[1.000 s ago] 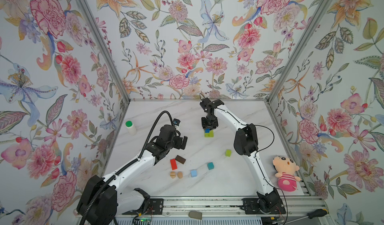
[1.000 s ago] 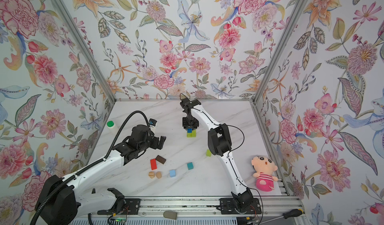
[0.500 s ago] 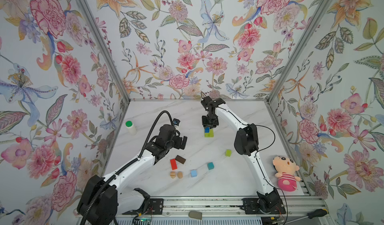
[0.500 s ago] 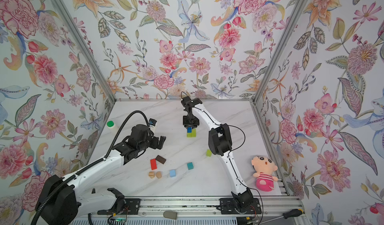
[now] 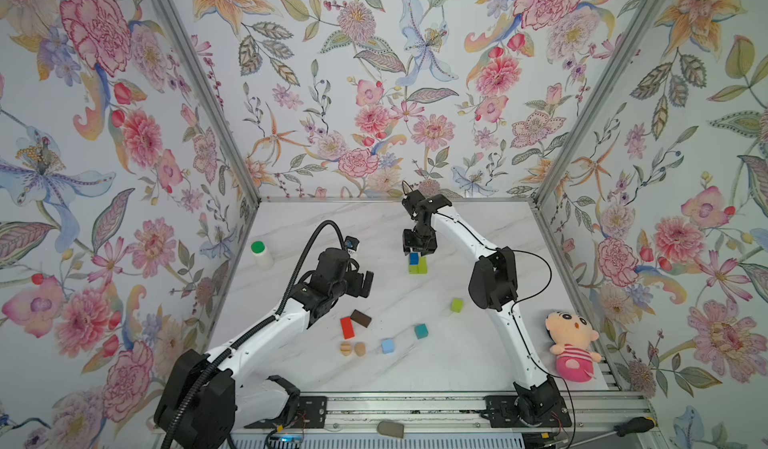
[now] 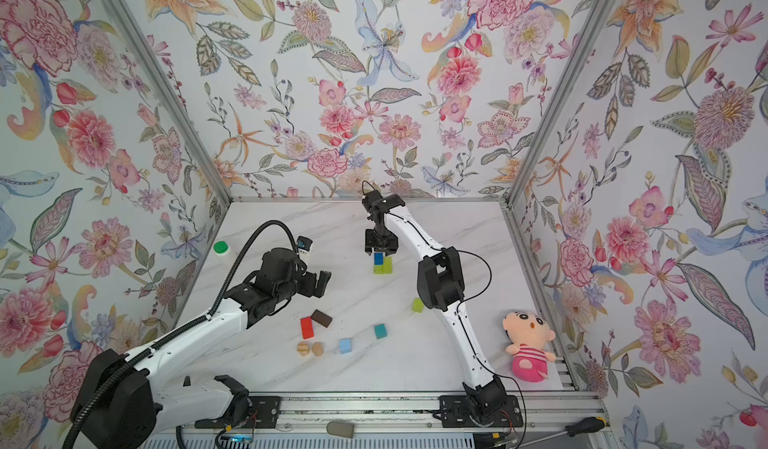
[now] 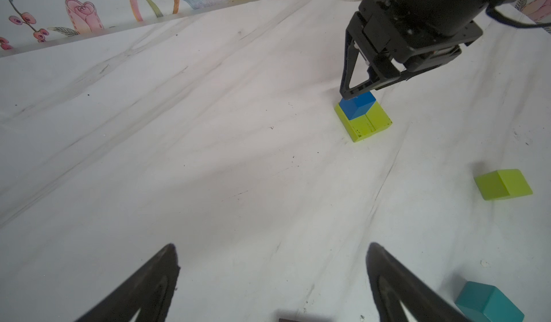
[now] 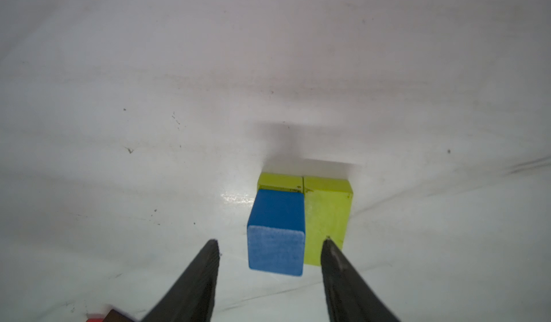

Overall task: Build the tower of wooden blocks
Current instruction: 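Open the right gripper to release the blue cube on the bars, then move the right gripper over the lime-green cube and lower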

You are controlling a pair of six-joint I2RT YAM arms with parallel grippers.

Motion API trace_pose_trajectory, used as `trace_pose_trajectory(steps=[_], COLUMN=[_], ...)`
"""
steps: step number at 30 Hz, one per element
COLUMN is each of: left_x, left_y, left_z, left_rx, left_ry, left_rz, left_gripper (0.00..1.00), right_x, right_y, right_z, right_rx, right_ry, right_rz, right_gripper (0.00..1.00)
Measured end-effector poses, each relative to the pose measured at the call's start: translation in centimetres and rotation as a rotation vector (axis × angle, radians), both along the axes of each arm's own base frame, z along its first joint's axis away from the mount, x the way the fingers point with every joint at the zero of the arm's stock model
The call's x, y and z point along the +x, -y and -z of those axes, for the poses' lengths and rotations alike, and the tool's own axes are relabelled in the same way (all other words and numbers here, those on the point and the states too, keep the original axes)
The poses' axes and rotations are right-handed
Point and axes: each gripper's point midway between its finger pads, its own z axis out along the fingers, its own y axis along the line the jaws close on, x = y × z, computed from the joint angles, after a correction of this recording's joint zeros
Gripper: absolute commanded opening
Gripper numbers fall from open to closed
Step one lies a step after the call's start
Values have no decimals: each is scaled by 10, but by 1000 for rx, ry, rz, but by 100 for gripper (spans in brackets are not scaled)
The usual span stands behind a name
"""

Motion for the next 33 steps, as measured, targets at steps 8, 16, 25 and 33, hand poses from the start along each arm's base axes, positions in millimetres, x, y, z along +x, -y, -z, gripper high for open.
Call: trace_pose_trajectory(steps=[8,16,25,33], left_x=[1,-12,-78,-119], left_y=[6,21,65,76], left_z=[-6,-41,-69,-73], left_rx=[-29,-132,-253,-313], left_ry=[14,93,148,147], left_rz=[22,76,220,239], left_gripper=[99,99,99,99], right_x=[-8,-60,-128,-161], right_y=[35,71,98,115], right_z=[-74,-72,-46,-41], right_rx=[34,-44,-80,-68], right_ry=[94,43,-27,-19], right_rz=[50,62,65,91], right_gripper=[58,58,59,73])
